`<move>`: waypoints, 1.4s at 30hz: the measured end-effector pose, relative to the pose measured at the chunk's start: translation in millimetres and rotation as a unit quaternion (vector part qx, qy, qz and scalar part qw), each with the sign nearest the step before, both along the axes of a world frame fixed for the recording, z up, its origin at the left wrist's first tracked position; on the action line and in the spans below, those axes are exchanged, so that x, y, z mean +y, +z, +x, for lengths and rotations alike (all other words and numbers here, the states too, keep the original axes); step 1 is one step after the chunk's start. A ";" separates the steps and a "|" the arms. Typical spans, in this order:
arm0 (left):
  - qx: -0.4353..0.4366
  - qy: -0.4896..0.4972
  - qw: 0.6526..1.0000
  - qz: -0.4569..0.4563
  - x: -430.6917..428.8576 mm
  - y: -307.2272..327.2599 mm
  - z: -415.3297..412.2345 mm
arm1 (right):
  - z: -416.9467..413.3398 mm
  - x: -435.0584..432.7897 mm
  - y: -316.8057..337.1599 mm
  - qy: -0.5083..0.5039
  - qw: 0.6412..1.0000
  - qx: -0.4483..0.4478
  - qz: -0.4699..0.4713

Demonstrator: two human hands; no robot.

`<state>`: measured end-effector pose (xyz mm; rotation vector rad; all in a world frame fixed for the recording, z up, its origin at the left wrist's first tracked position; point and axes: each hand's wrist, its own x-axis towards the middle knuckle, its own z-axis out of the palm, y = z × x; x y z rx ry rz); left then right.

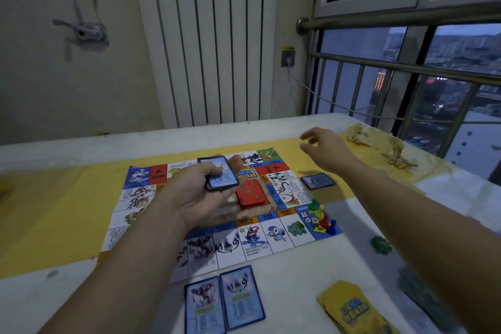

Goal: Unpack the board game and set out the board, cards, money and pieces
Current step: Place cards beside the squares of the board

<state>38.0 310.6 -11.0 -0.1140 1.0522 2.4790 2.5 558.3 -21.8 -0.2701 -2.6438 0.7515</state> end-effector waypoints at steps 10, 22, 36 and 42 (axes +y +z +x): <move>0.199 -0.061 0.958 -0.198 -14.5 -6.5 -6.4 | 40.0 -99.0 28.5 0.195 0.928 -0.080 -0.309; 0.243 -0.006 0.930 -0.274 -20.7 -5.7 -7.0 | 46.2 -110.8 48.7 0.210 0.963 -0.093 -0.142; 0.215 0.092 0.958 -0.165 18.2 8.8 14.2 | 70.8 -64.2 36.9 0.183 0.825 -0.080 -0.528; 0.127 0.034 0.991 -0.037 34.4 17.4 10.6 | 53.4 35.2 7.6 0.012 0.955 -0.133 -0.265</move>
